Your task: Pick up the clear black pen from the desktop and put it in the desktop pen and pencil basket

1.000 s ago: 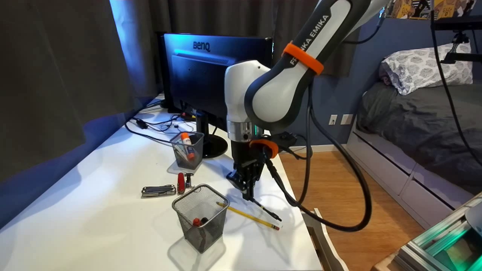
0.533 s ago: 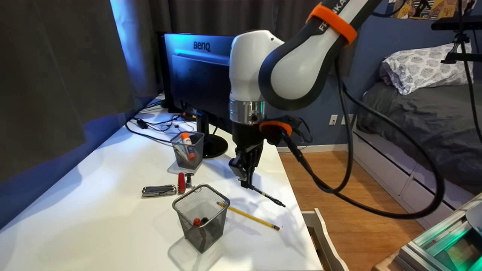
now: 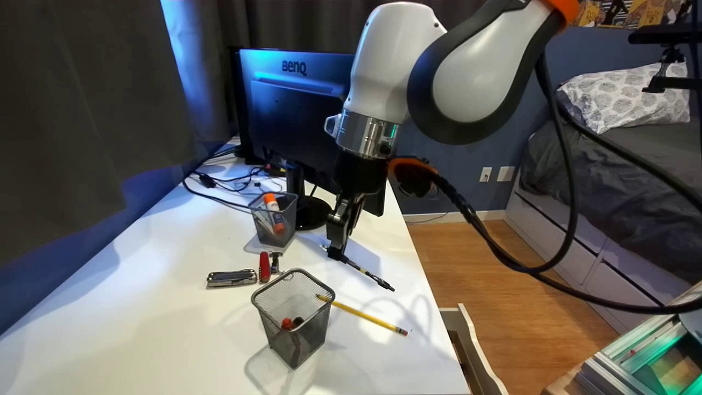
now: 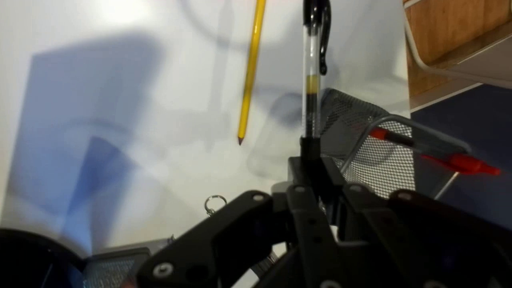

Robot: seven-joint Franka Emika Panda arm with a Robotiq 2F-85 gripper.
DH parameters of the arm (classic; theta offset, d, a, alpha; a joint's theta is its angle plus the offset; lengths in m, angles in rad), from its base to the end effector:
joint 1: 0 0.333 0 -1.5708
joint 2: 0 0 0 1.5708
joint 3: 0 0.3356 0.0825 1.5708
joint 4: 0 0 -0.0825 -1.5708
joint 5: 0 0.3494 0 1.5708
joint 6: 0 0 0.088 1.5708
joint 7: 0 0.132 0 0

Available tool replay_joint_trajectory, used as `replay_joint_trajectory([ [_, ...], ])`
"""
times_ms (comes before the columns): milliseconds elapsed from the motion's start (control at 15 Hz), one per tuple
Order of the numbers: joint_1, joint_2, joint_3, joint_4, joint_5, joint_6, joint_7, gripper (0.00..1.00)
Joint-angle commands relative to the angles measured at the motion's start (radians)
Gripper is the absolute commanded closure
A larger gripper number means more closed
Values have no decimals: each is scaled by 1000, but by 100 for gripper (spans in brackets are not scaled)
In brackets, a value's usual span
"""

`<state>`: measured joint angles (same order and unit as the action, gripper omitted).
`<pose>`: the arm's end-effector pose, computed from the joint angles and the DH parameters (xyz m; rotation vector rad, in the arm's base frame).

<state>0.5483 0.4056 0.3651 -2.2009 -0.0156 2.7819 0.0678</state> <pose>0.3505 0.4487 0.2503 -2.6844 -1.1638 -0.1710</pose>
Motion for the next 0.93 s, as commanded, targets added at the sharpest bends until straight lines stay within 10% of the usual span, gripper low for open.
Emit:
replay_joint_trajectory([
  [0, -103, -33, 121, -68, 58, 112, -136, 97],
  [867, -464, 124, 523, -84, -1, 355, -417, 97],
])
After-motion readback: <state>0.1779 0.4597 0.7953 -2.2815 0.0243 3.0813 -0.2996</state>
